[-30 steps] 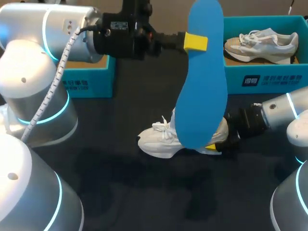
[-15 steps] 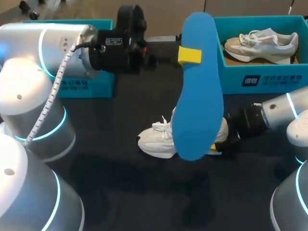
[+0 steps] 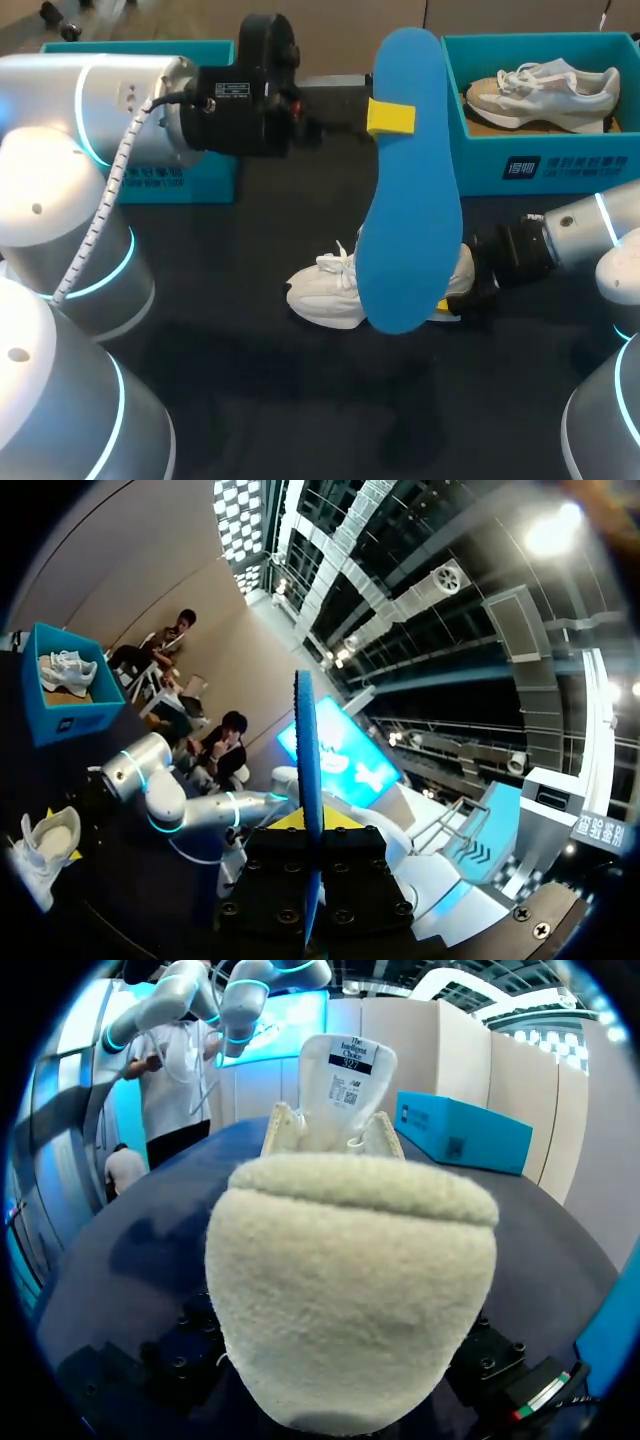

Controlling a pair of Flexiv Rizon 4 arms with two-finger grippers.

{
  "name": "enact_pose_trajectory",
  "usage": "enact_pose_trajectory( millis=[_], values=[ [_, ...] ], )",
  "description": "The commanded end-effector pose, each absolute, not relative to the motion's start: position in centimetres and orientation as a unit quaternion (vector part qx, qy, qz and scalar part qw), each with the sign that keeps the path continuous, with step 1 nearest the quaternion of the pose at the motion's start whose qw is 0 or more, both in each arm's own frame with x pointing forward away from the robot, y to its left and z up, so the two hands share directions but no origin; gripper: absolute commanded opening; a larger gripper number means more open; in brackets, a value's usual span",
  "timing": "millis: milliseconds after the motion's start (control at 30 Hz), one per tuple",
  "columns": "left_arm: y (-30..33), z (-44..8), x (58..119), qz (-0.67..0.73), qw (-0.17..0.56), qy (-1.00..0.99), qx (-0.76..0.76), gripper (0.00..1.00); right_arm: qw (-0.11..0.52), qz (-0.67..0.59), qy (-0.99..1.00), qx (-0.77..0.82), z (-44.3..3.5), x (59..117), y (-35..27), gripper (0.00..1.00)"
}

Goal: Take the shoe out of the shoebox, open the shoe tongue, remove and reinsert the insole, then place the shoe into the shoebox

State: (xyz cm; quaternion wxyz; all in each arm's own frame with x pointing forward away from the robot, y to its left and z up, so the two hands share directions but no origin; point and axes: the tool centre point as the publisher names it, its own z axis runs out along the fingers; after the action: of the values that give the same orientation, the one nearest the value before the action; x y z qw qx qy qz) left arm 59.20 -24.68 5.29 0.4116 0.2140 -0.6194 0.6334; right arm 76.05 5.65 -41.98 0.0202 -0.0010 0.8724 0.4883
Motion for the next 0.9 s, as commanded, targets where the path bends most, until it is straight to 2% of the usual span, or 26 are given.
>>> enact_pose_trajectory(
  millis=[33, 67, 100, 133, 767, 900],
  values=[
    [-24.6, 5.2, 59.0, 0.634, 0.411, -0.619, 0.215, 0.00, 0.020, 0.487, 0.873, -0.001, -42.4, 75.8, 6.0, 0.05],
    [-24.6, 5.2, 59.0, 0.634, 0.411, -0.619, 0.215, 0.00, 0.020, 0.487, 0.873, -0.001, -42.4, 75.8, 6.0, 0.18],
    [-24.6, 5.2, 59.0, 0.634, 0.411, -0.619, 0.215, 0.00, 0.020, 0.487, 0.873, -0.001, -42.4, 75.8, 6.0, 0.42],
    [-24.6, 5.2, 59.0, 0.634, 0.411, -0.619, 0.215, 0.00, 0.020, 0.487, 0.873, -0.001, -42.4, 75.8, 6.0, 1.00],
    [-24.6, 5.2, 59.0, 0.634, 0.411, -0.619, 0.215, 0.00, 0.054, 0.388, 0.919, 0.051, -37.2, 74.8, 4.1, 1.00],
    [-24.6, 5.2, 59.0, 0.634, 0.411, -0.619, 0.215, 0.00, 0.043, 0.350, 0.933, 0.069, -36.2, 74.7, 3.9, 1.00]
  ],
)
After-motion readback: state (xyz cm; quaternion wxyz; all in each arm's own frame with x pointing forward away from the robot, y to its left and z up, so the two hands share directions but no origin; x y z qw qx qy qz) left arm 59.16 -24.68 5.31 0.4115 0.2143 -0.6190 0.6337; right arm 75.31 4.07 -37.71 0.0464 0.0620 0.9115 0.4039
